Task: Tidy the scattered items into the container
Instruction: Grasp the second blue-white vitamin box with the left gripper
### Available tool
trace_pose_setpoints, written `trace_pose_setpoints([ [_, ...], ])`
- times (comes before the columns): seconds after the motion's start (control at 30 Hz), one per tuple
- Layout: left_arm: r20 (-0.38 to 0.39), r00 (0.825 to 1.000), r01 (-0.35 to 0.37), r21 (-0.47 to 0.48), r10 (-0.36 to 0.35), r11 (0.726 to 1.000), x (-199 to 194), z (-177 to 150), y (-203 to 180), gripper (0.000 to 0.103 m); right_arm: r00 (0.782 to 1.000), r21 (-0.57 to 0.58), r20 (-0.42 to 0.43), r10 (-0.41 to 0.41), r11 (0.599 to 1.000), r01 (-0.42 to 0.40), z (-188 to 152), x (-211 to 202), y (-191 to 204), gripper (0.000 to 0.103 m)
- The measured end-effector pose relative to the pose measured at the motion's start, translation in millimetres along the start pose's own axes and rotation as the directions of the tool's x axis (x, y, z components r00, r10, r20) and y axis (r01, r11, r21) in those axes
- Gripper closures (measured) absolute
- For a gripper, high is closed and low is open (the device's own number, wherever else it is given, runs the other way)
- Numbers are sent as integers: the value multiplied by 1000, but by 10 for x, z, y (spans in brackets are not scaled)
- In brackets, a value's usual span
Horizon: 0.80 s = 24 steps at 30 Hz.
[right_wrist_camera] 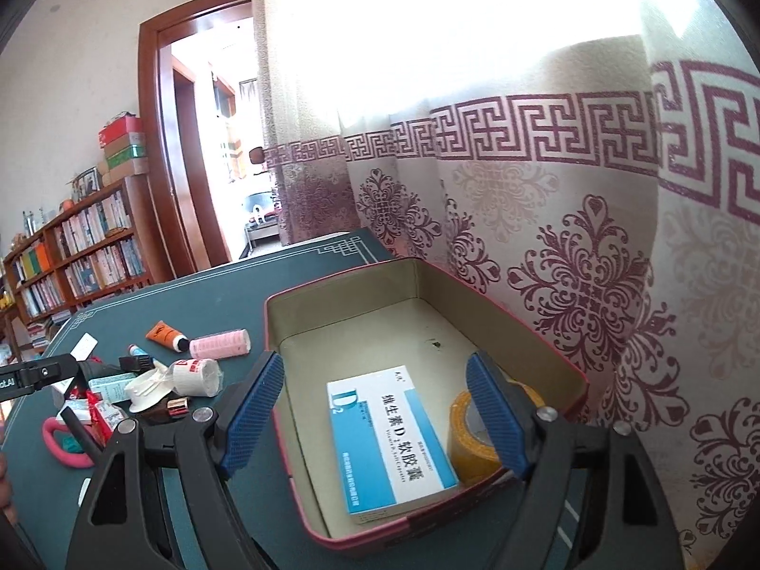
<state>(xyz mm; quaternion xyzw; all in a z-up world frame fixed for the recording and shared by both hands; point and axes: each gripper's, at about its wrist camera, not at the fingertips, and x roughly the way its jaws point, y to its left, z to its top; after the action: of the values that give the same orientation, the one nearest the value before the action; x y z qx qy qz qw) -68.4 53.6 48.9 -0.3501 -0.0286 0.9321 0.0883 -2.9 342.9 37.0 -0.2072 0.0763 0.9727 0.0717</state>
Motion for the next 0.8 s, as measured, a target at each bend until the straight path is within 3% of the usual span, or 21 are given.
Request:
trace_pose_setpoints([
  [0.2,-12,997,-83,-23,82,996,44,-18,458,26,992,-83,-66,110,990,-115,-14,-31,368,21],
  [0.4,-30,992,-122,-62,120,991,128,40,849,26,973,-87,-121,196,974,-207,-27,-37,635,20],
  [0.8,-111,992,-79,-150,63,986,643,209,1310,26,946,-91,-197,258,956,-280,-62,30,973,20],
])
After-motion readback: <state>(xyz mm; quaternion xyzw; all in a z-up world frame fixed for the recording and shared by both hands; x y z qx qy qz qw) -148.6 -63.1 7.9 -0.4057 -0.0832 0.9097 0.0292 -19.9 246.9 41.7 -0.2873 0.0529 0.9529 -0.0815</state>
